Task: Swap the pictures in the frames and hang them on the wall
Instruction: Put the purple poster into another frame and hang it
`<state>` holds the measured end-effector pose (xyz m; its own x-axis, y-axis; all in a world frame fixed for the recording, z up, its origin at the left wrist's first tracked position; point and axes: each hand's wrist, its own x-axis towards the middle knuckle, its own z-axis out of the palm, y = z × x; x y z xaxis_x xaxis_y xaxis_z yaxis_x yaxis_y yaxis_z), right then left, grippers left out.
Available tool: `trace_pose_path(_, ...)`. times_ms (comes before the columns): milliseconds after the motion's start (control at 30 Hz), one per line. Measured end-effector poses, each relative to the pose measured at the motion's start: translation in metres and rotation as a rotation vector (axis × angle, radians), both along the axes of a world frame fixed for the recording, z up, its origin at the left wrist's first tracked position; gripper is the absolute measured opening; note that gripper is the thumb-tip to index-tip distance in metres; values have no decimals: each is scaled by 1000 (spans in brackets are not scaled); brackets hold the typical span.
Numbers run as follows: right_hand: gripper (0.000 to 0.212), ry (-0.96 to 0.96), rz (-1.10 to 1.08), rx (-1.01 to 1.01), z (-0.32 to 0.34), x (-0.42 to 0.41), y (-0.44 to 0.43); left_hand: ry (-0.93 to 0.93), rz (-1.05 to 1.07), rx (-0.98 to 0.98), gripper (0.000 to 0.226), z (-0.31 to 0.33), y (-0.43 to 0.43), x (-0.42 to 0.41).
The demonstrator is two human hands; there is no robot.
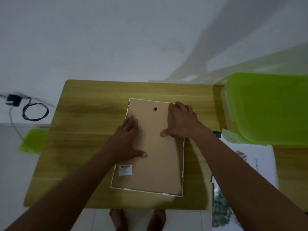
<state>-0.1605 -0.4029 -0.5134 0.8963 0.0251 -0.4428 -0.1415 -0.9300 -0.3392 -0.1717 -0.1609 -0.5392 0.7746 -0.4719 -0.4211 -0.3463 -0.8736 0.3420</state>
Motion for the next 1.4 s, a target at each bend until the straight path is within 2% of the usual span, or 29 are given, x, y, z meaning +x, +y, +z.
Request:
trace_pose_path(100, 118, 5, -14, -30, 0, 6, 4, 23, 63, -46, 140, 1, 11, -13)
trace_pose_path(267, 114, 35, -29, -36, 2, 15, 5, 115, 67, -95, 164, 6, 30, -42)
trace_pose_path(433, 114, 49, -50, -32, 1, 17, 7, 136, 57, -72, 166, 11, 45, -73)
trace_pose_path(733, 109, 57, -30, -36, 0, 20, 9, 8, 116, -65, 154, -14, 60, -91)
trace_pose_path(900, 109, 54, 6, -69, -3, 19, 11, 17, 125, -36, 153, -11, 57, -90)
trace_pose_path(1000, 100, -1, 60, -150, -4, 13, 15, 44, 160, 17, 150, 3, 47, -88)
trace_pose_path(1100, 91, -31, 89, -86, -11, 7, 15, -53, 202, 107, 134, 15, 30, -71)
trace_pose_path(1233, 74, -75, 163, -20, -17, -2, 13, -169, 35, 70, 111, 12, 8, -28)
trace_pose_path(1300, 71, -76, 207, -70, -20, -10, 11, -151, -100, 102, 109, 6, -3, -15)
trace_pose_path(1400, 68, -76, 188, -144, -23, -24, 11, -96, -136, 155, 108, -2, -8, -12)
